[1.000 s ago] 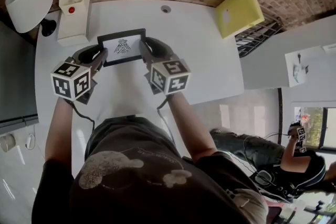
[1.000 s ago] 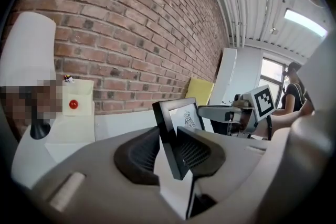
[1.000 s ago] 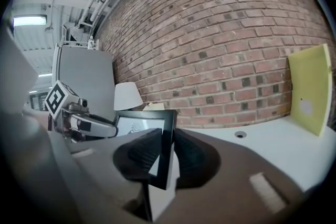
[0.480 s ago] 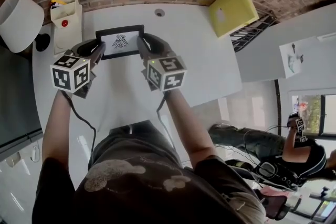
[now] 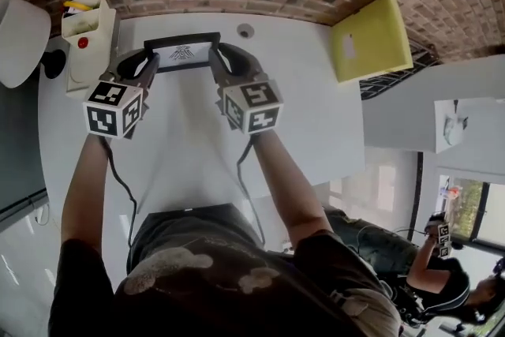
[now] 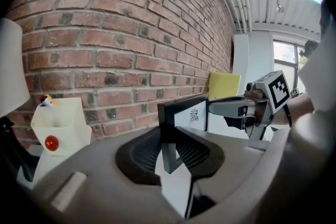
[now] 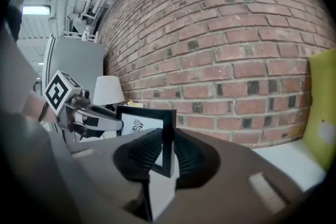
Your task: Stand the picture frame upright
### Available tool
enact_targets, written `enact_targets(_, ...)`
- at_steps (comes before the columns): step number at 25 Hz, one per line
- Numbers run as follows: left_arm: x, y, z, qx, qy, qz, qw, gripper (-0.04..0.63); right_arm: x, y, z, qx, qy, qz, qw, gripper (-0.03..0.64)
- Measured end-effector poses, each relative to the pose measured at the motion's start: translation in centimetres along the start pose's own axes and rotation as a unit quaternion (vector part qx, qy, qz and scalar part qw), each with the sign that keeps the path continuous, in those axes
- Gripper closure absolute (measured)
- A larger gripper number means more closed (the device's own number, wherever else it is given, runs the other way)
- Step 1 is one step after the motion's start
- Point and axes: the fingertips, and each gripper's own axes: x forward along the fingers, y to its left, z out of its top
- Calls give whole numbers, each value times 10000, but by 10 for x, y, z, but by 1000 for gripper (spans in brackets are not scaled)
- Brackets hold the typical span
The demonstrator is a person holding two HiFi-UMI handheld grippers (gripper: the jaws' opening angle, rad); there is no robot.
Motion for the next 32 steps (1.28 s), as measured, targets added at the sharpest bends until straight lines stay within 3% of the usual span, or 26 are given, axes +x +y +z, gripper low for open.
enact_targets(10,70,27,2,329,74,409,9986,500,55,-54,-17,6,126,383,9992,547)
enact_targets(20,103,67,-28,345,314,687,9965,497,104,-60,-44,129,210,564,9981,551)
enact_targets(32,117,83,-53,300,489,802,9951,492,118,-53,-65,-218,326,653,9971,551)
